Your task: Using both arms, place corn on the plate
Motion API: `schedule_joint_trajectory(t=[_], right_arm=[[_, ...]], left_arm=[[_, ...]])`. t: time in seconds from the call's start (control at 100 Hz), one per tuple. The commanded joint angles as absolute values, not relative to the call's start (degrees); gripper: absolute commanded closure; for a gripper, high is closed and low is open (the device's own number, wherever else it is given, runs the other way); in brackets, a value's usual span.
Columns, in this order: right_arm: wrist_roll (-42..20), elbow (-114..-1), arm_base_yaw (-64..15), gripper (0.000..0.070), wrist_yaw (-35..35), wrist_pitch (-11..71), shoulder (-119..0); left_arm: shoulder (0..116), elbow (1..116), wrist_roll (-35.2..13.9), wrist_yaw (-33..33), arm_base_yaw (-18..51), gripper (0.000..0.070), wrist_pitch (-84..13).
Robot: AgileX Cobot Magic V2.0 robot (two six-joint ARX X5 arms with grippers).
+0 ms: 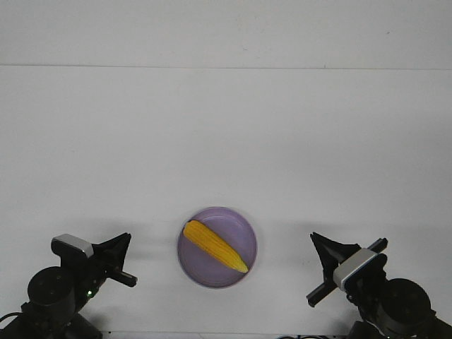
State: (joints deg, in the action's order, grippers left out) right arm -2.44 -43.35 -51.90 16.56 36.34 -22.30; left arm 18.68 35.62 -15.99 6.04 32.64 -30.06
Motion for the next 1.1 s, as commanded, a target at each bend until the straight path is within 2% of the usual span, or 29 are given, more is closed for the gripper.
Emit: schedule_joint_trajectory(t=[0.0,0.16,0.26,0.38,0.54,0.72,0.91,1.09], right_arm=[[-2.96,-43.7,-52.42,0.0684,16.56,35.57,-22.5],[-2.96,-43.7,-52.42,0.0684,16.53,35.57,-22.5],[-2.96,-43.7,-52.42,0.0684,16.56,35.57,-22.5],[-2.96,-43.7,-52.42,0.0684,16.56,35.57,-22.5],[-2.96,-43.7,-52.42,0.0684,16.53,35.57,-22.5],[-2.96,-43.7,-52.42,0.0684,16.56,35.57,-22.5],[-2.96,-43.7,-52.42,0.0684,16.56,35.57,-22.5],[-2.96,-43.7,-52.42,0.0684,16.53,35.57,-22.5]], left_arm=[[18.63,36.16,-15.46,6.17,32.86,0.0685,-29.45],[18.63,36.16,-15.27,6.2,32.84,0.0685,-29.41],[17.72,35.79,-7.75,7.55,30.65,0.0685,-27.97],[13.32,29.34,0.14,6.02,21.43,0.0685,-20.12],[5.89,16.78,3.95,6.72,8.73,0.0685,-10.28],[0.58,7.05,5.1,7.14,3.33,0.0685,-5.41],[0.16,1.41,5.06,7.25,2.9,0.0685,-1.41],[0.16,0.75,5.08,7.27,2.9,0.0685,1.61]])
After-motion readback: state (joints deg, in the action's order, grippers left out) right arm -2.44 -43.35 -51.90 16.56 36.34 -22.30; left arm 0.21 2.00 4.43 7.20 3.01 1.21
